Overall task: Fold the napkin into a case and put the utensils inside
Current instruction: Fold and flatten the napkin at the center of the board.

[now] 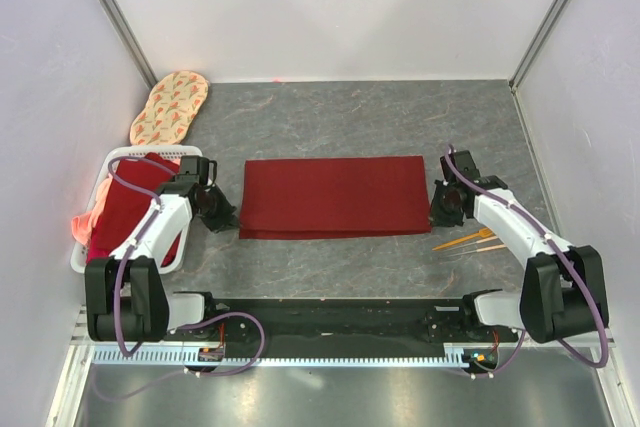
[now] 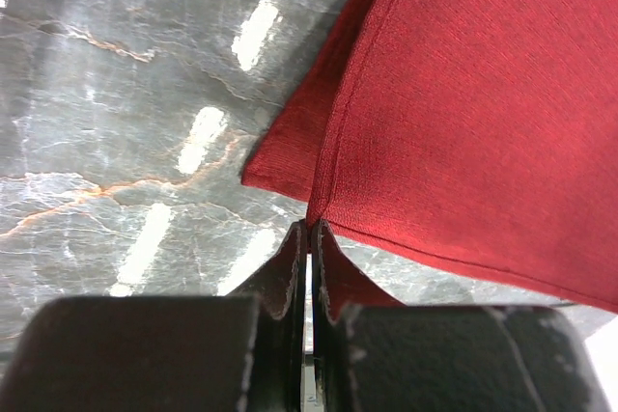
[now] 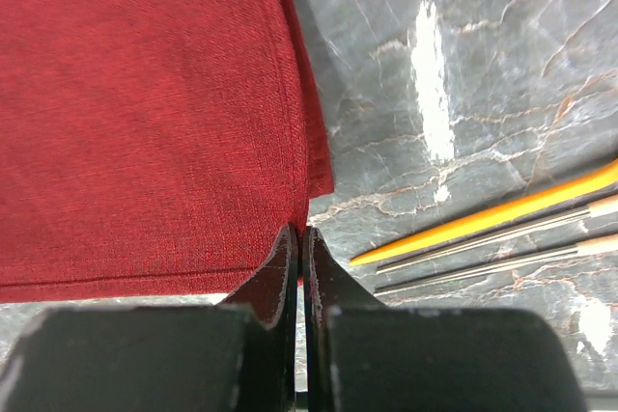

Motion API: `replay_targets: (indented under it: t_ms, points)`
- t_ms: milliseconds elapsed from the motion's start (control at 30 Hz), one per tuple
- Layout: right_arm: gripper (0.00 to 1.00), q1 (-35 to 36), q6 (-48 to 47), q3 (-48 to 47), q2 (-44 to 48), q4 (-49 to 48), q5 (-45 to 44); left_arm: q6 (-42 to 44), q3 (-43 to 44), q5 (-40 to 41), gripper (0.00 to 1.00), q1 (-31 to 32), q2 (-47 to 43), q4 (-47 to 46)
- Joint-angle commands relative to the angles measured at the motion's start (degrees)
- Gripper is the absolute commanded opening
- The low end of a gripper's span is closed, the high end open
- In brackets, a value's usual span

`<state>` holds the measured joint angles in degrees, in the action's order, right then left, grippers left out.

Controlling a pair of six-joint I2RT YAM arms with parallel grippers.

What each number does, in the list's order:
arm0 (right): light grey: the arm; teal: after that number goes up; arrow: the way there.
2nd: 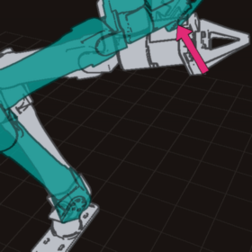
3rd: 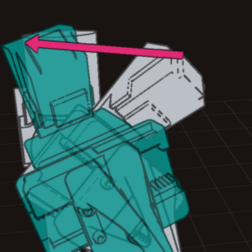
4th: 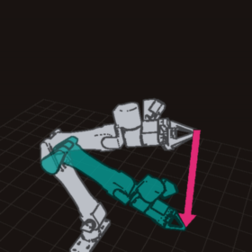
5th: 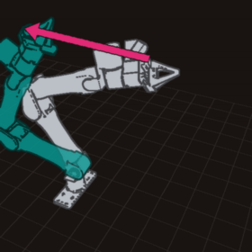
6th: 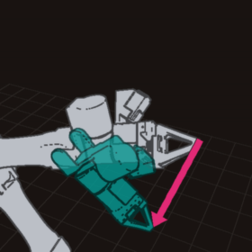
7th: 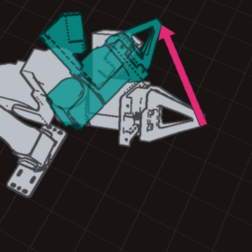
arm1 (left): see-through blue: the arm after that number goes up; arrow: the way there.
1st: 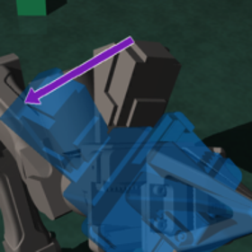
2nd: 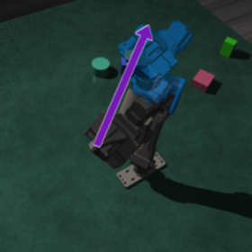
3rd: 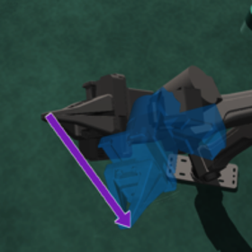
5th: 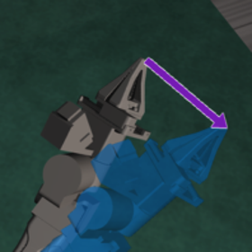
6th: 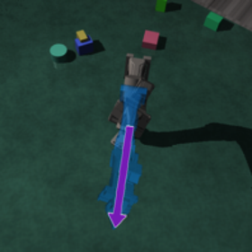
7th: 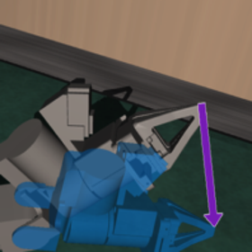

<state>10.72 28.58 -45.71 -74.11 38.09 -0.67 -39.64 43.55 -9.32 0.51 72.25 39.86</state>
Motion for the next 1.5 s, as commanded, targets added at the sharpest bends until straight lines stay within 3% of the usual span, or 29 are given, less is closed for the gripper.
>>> replay_targets:
  t_ms: [0,567,867,1133,1300,1467]
  points:
    - [0.00,0.09,1.22,1.33,-2.27,-1.69,-0.74,-0.27,0.22,3.17,0.02,0.01,2.98,-0.22]
    - [0.01,0.09,0.78,3.44,-8.33,-7.15,-2.06,1.41,-1.80,3.08,0.02,0.10,9.93,-5.14]
    - [0.03,0.00,-0.27,0.54,-5.70,-4.26,-3.90,1.93,-1.54,2.47,0.02,0.01,8.35,-5.58]
    - [0.03,-0.09,-1.68,-9.47,-6.48,-2.14,-7.15,1.32,4.16,2.20,0.02,0.01,4.13,-4.88]
    - [0.02,0.00,-3.17,-24.75,-13.68,-0.73,-8.21,2.19,17.23,-2.71,0.02,-0.07,8.07,-5.40]
    - [0.00,-0.17,-4.84,-41.34,-21.24,-1.78,-9.35,0.61,26.57,-1.14,0.02,-0.07,11.50,-10.32]
